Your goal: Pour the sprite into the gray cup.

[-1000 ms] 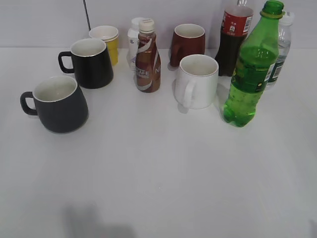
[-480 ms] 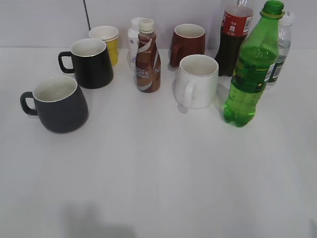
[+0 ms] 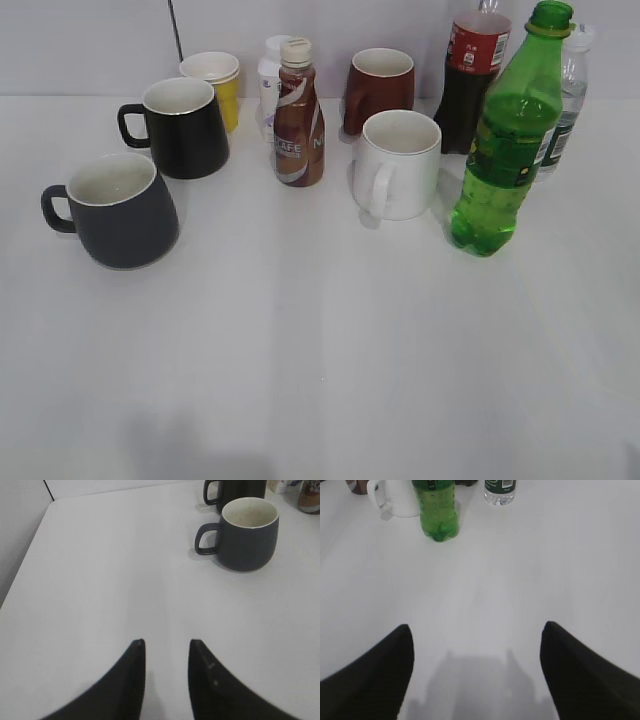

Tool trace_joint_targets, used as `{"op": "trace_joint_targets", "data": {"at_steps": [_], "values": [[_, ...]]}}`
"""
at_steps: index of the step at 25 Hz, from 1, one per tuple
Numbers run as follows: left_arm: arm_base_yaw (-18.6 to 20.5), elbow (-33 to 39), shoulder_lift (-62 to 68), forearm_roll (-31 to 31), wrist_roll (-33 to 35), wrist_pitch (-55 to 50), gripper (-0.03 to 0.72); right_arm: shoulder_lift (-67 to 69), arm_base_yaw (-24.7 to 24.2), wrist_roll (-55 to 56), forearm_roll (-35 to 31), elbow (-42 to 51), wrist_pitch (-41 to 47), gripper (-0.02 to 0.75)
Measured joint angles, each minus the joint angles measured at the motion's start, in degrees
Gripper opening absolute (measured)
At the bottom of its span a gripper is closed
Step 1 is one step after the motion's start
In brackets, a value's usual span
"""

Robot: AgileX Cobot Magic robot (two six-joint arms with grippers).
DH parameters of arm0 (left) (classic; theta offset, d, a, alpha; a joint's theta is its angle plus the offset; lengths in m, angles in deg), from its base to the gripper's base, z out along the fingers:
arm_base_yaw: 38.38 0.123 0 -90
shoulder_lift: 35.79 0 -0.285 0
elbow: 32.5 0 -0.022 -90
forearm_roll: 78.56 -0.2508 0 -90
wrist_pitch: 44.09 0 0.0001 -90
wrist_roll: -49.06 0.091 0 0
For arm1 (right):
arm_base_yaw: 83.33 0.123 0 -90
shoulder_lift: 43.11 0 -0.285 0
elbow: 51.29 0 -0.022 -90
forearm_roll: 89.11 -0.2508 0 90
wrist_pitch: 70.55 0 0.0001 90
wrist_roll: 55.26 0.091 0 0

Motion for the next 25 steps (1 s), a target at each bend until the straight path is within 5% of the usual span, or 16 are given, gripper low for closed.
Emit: {"op": "trace_joint_targets", "data": {"at_steps": [12, 21, 25], "values": [[0.0, -0.55, 0.0, 0.66, 0.0, 1.35, 0.236, 0.0, 0.0, 0.0, 0.0, 0.0, 0.0, 0.587], [0.0, 3.74, 8.83, 2.91, 0.0, 58.15, 0.238, 0.0, 0.0, 0.0, 0.0, 0.0, 0.0, 0.587], [0.0, 7.12, 21.37, 2.36, 0.0, 72.88, 0.238, 0.0, 0.0, 0.0, 0.0, 0.0, 0.0, 0.587]]}}
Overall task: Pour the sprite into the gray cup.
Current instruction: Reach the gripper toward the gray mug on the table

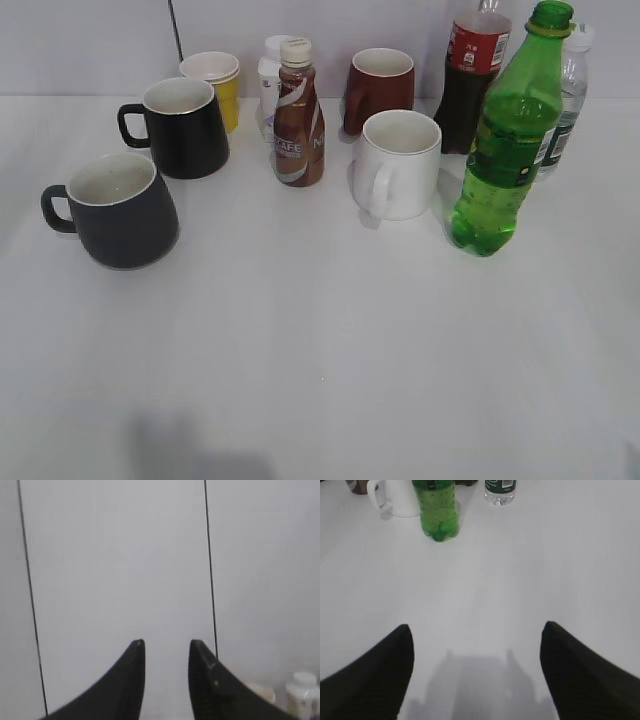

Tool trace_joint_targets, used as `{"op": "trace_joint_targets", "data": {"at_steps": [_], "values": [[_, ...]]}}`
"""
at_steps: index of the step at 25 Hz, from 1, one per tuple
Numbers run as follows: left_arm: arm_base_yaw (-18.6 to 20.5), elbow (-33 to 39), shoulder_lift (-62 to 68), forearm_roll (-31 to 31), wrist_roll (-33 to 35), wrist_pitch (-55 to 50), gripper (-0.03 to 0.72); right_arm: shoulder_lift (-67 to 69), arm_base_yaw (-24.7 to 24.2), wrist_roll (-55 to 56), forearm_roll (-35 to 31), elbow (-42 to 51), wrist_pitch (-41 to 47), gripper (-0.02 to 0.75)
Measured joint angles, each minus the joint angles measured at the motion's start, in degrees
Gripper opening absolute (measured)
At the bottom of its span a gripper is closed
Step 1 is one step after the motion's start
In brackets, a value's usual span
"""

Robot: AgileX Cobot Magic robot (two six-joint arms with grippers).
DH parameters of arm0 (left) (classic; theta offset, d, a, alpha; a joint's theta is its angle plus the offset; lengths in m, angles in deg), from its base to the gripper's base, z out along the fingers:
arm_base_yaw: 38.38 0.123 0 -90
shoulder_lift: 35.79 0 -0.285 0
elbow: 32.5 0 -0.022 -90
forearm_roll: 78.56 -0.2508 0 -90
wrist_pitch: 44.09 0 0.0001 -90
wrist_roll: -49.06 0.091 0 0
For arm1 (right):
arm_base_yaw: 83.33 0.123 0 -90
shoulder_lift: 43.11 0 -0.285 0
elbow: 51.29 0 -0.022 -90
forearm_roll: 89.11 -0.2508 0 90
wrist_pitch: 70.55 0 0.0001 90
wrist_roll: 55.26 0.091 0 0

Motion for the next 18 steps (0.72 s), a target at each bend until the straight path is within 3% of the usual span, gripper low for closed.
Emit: {"op": "trace_joint_targets", "data": {"at_steps": [14, 18], "values": [[0.0, 4.36, 50.25, -0.19, 0.0, 28.7, 0.239, 0.0, 0.0, 0.0, 0.0, 0.0, 0.0, 0.587], [0.0, 4.89, 62.69, -3.13, 0.0, 36.52, 0.239, 0.0, 0.0, 0.0, 0.0, 0.0, 0.0, 0.587]]}}
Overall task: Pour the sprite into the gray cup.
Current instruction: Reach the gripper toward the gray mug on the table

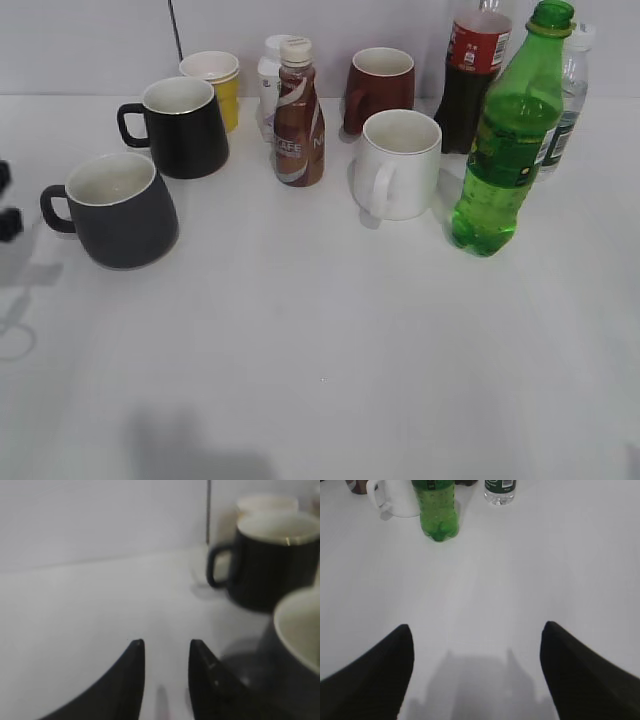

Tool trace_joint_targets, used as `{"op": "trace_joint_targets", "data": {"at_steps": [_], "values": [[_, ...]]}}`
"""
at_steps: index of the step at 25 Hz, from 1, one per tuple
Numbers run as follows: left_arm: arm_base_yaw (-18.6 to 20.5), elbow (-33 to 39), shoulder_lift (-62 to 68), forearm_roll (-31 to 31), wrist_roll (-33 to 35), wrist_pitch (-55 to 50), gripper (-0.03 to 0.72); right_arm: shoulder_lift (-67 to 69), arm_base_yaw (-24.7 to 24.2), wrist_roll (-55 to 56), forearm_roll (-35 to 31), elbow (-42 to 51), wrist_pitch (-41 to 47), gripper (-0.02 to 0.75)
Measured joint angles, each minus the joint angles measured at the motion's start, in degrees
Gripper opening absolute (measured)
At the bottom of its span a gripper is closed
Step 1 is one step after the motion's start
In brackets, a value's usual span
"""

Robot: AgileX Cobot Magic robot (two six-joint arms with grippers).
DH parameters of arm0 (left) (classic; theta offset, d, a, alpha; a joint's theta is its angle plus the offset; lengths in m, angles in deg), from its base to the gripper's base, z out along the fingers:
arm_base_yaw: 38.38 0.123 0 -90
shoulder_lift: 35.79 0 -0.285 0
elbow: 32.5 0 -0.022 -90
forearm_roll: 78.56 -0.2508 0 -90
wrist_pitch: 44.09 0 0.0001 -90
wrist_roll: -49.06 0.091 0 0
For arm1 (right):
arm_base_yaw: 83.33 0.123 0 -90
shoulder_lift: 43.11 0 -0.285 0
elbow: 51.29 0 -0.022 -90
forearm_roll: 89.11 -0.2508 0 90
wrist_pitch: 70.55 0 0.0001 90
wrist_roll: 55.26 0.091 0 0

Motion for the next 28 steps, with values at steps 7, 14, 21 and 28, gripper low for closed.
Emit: {"op": "trace_joint_targets", "data": {"at_steps": [7, 14, 21, 28], "values": [[0.0, 0.0, 12.44, -3.78, 0.0, 7.63, 0.239, 0.0, 0.0, 0.0, -0.05, 0.0, 0.0, 0.587], [0.0, 0.07, 13.11, -4.82, 0.0, 8.94, 0.24, 0.0, 0.0, 0.0, -0.21, 0.0, 0.0, 0.587], [0.0, 0.07, 14.8, -9.55, 0.0, 10.14, 0.244, 0.0, 0.0, 0.06, -0.21, 0.0, 0.0, 0.587], [0.0, -1.76, 16.56, -9.82, 0.0, 11.25, 0.258, 0.0, 0.0, 0.0, -0.21, 0.0, 0.0, 0.587]]}}
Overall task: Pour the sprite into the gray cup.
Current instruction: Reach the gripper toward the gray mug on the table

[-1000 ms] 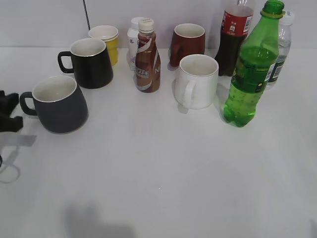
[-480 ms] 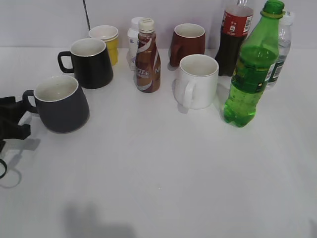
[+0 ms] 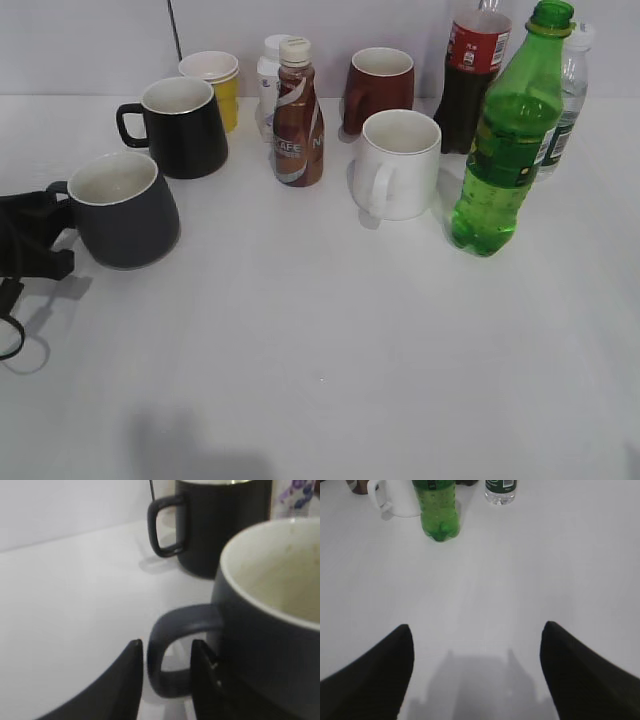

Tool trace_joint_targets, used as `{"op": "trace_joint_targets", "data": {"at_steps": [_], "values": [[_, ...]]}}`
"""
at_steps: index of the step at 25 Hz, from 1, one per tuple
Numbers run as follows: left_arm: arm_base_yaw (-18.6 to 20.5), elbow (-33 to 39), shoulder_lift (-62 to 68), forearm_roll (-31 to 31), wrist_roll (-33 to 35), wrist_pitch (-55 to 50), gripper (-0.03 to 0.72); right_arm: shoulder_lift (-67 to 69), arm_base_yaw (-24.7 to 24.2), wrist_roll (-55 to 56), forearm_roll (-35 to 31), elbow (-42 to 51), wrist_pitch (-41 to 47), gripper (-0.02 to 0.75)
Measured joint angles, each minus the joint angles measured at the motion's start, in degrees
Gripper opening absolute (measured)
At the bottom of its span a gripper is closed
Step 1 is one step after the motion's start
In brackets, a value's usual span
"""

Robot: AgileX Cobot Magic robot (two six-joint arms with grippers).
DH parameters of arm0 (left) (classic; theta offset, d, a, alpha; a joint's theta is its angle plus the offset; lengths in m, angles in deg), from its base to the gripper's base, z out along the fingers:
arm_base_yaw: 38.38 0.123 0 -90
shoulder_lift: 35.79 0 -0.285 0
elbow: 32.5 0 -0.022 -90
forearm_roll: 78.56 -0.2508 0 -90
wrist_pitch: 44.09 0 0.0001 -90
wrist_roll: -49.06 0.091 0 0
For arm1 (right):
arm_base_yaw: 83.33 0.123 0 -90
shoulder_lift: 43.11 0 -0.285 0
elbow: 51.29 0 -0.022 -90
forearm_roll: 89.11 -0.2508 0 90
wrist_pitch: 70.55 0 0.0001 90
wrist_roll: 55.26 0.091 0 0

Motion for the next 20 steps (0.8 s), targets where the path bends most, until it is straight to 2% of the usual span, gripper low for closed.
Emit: {"op": "trace_joint_targets", "data": {"at_steps": [14, 16, 20], "values": [[0.0, -3.4, 2.33, -0.64, 0.0, 0.6, 0.253, 0.0, 0.0, 0.08, 0.0, 0.0, 0.0, 0.587], [0.0, -3.66, 2.37, -1.36, 0.0, 0.34, 0.222, 0.0, 0.0, 0.08, 0.0, 0.0, 0.0, 0.587], [0.0, -3.97, 2.6, -1.92, 0.24, -0.26, 0.066, 0.0, 0.0, 0.08, -0.14, 0.0, 0.0, 0.587]]}}
